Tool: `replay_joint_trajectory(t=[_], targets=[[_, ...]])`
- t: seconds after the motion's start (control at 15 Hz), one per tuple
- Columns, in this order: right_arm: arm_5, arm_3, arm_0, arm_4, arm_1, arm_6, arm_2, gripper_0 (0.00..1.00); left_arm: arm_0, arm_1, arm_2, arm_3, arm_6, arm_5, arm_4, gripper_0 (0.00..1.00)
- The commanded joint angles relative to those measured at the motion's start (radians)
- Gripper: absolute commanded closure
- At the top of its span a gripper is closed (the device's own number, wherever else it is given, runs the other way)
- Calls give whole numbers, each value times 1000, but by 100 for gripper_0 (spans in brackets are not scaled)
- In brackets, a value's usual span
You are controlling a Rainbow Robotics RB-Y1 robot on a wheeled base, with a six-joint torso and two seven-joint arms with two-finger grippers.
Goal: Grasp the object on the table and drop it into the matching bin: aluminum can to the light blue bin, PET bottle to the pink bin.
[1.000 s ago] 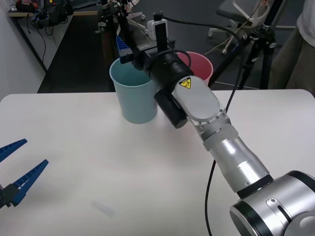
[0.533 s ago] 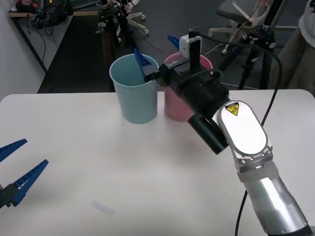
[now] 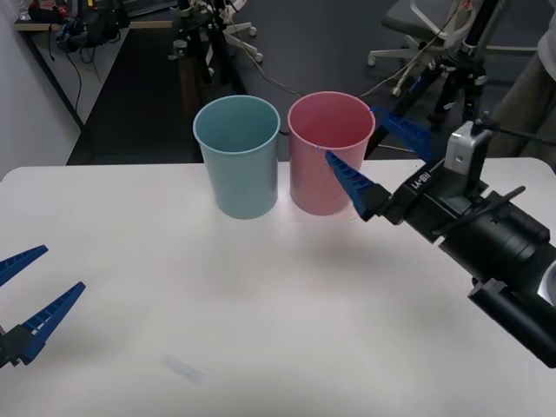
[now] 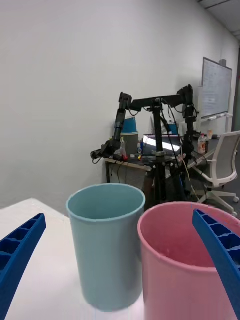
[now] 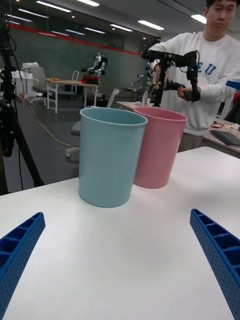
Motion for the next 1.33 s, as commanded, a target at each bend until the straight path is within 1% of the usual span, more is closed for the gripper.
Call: replay_joint_trajectory(t=[0.07,0.13,0.27,0.53,0.6,0.73,0.8,0.93,1.33], targets=[[-161,-10,99,-82,-2,69,-140,0,0,0,0,0,0,0,0,0],[-213,-7,144,-110,-2,115,-197,0,0,0,0,0,0,0,0,0],[-294,-4,222,-141,-2,131,-280,0,0,0,0,0,0,0,0,0],[-442,57,336,-224,-2,176,-401,0,0,0,0,0,0,0,0,0],[-472,79,363,-248,-2,230,-433,0,0,0,0,0,0,0,0,0],[-523,111,392,-260,-2,259,-479,0,0,0,0,0,0,0,0,0],[-554,131,398,-265,-2,263,-498,0,0,0,0,0,0,0,0,0],[-578,160,403,-271,-2,276,-513,0,0,0,0,0,0,0,0,0],[-580,160,429,-277,-2,280,-533,0,0,0,0,0,0,0,0,0]])
